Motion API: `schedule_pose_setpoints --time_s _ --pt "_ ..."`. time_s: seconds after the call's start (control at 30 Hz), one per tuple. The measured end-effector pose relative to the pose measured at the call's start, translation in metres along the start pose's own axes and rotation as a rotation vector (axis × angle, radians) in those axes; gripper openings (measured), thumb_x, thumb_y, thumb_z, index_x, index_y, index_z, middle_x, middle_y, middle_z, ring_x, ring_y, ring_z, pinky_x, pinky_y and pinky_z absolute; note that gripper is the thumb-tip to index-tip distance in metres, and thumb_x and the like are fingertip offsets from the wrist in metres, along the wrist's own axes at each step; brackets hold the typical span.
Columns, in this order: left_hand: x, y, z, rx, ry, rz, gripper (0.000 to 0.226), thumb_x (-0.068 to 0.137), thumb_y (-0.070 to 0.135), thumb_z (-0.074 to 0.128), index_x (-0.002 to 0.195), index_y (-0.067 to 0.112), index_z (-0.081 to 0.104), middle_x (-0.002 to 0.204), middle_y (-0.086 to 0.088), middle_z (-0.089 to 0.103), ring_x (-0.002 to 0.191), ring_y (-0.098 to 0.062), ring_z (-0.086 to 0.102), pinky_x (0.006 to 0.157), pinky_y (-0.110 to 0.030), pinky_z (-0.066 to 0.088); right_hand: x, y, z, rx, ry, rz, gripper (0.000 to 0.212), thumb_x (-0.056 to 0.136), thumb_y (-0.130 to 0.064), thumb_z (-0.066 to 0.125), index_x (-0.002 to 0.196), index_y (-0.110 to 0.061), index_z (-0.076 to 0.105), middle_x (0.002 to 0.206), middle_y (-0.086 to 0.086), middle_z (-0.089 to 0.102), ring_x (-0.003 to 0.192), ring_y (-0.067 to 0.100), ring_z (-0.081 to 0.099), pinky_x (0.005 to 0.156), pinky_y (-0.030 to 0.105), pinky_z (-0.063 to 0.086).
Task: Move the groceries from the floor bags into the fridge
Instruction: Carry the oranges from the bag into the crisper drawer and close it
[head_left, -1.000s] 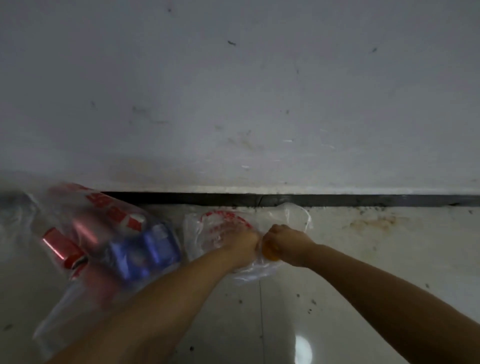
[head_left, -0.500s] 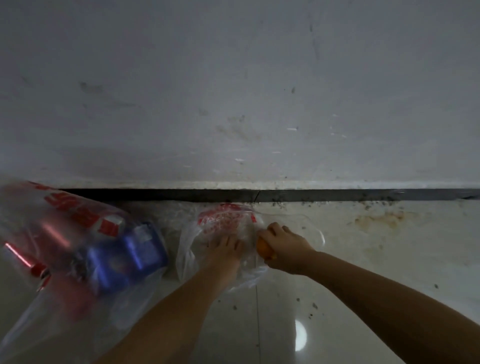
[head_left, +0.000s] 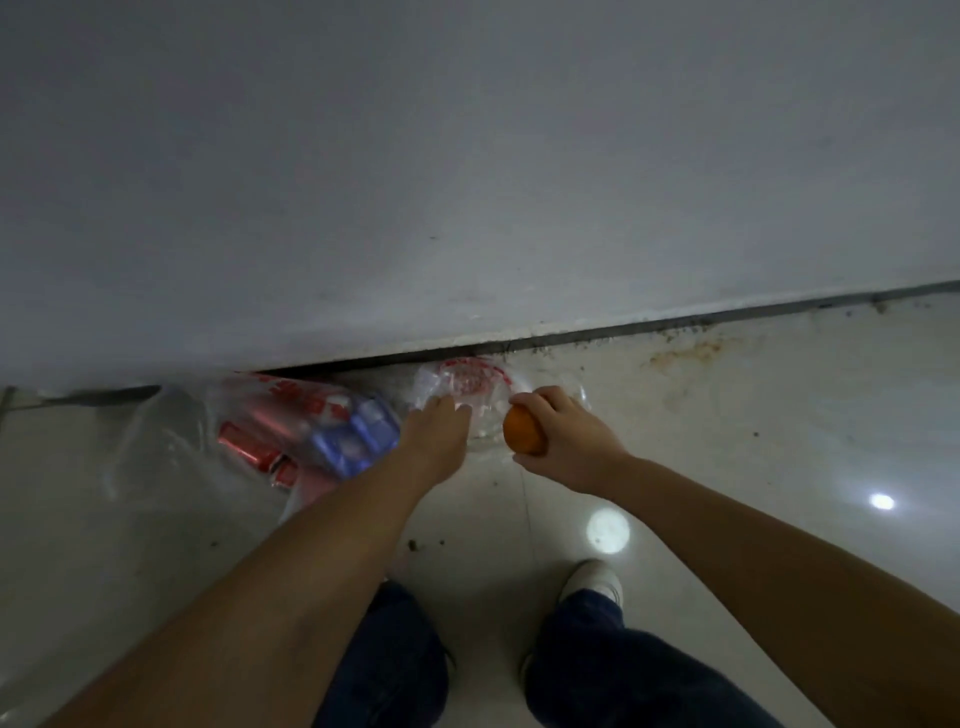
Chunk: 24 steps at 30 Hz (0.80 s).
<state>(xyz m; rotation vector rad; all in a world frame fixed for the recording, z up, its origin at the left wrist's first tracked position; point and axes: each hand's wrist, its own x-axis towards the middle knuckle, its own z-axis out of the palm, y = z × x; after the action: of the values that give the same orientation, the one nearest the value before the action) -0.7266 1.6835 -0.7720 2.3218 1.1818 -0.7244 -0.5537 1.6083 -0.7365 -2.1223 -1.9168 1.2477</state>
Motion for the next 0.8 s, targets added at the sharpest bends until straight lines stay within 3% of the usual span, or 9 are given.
schedule_pose_setpoints --time_s 0.23,0.37,0.57,0.8 --pt "-0.132 0.036 -0.136 -0.049 0.012 -0.004 0.033 0.089 0.004 0.043 0.121 0.008 0.050 0.127 -0.016 0.047 0.119 -0.032 0.045 0.090 -0.041 0.041 -0.114 -0.086 -0.097 0.004 -0.010 0.094 0.069 0.082 -0.048 0.066 0.139 -0.032 0.029 0.142 0.001 0.033 0.122 0.025 0.045 0.095 0.038 0.047" --pt "-0.187 0.068 -0.205 -0.090 0.022 0.073 0.039 0.089 0.008 0.045 0.128 0.010 0.049 0.137 -0.014 0.044 0.126 -0.033 0.041 0.098 -0.042 0.042 -0.185 -0.117 -0.159 0.006 0.061 0.186 0.069 0.081 -0.048 0.066 0.138 -0.033 0.031 0.141 0.000 0.035 0.122 0.024 0.046 0.094 0.037 0.048" --pt "-0.245 0.123 -0.296 -0.012 0.159 0.289 0.027 0.094 0.015 0.039 0.117 0.009 0.051 0.124 -0.011 0.049 0.115 -0.029 0.045 0.090 -0.039 0.040 -0.284 -0.139 -0.218 0.117 0.339 0.394 0.069 0.080 -0.045 0.069 0.137 -0.029 0.034 0.140 0.004 0.037 0.119 0.028 0.048 0.092 0.038 0.048" --pt "-0.313 0.227 -0.354 0.166 0.243 0.638 0.028 0.095 0.022 0.038 0.116 0.009 0.053 0.121 -0.011 0.051 0.111 -0.028 0.048 0.087 -0.038 0.044 -0.437 -0.158 -0.218 0.316 0.673 0.659 0.065 0.081 -0.042 0.069 0.136 -0.028 0.036 0.138 0.004 0.037 0.114 0.027 0.050 0.090 0.035 0.048"
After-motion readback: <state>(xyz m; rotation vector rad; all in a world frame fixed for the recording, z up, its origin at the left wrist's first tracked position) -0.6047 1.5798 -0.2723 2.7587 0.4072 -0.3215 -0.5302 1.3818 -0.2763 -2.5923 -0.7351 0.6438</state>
